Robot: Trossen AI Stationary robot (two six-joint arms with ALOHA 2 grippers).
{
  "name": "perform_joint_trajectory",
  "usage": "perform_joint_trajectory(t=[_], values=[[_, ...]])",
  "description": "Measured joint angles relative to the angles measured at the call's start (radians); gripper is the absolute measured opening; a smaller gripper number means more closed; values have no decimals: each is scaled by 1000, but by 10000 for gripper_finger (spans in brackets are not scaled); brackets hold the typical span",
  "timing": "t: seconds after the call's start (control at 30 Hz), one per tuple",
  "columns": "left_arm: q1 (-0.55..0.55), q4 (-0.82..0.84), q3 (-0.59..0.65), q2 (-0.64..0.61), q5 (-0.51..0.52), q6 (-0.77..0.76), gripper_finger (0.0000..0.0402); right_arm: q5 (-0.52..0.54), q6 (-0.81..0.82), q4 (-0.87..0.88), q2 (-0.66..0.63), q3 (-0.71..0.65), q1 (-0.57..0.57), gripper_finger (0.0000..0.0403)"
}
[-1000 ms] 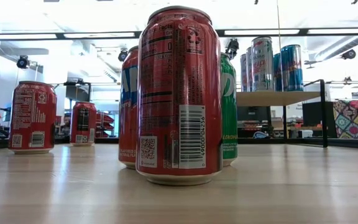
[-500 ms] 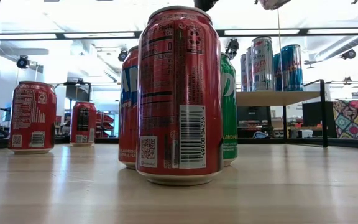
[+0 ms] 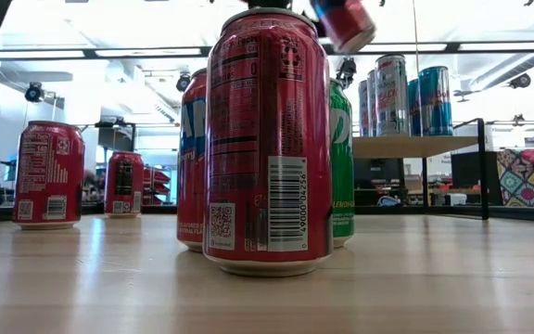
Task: Place canned beverage on shelf
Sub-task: Put the bottom red soda can on the shelf
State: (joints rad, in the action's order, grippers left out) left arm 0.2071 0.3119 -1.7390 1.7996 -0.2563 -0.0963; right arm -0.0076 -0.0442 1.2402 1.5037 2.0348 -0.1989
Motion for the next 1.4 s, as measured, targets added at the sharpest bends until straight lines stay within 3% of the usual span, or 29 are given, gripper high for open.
perform_joint_trajectory(t=[0.27,0.5,0.67,1.1,1.4], values=[[167,136,-2,-24,-25,62,311,-68,-91,-108,80,-1,-227,297],[276,225,-5,-48,-67,111,310,2,-129,-134,133,-10,-396,297],[299,242,-3,-49,-57,160,311,-76,-127,-280,130,-69,-465,297],[301,282,-3,-51,-50,96,311,-153,-104,-674,-54,-487,-538,297],[302,222,-2,-51,-41,52,312,-184,-94,-768,-141,-646,-567,297]])
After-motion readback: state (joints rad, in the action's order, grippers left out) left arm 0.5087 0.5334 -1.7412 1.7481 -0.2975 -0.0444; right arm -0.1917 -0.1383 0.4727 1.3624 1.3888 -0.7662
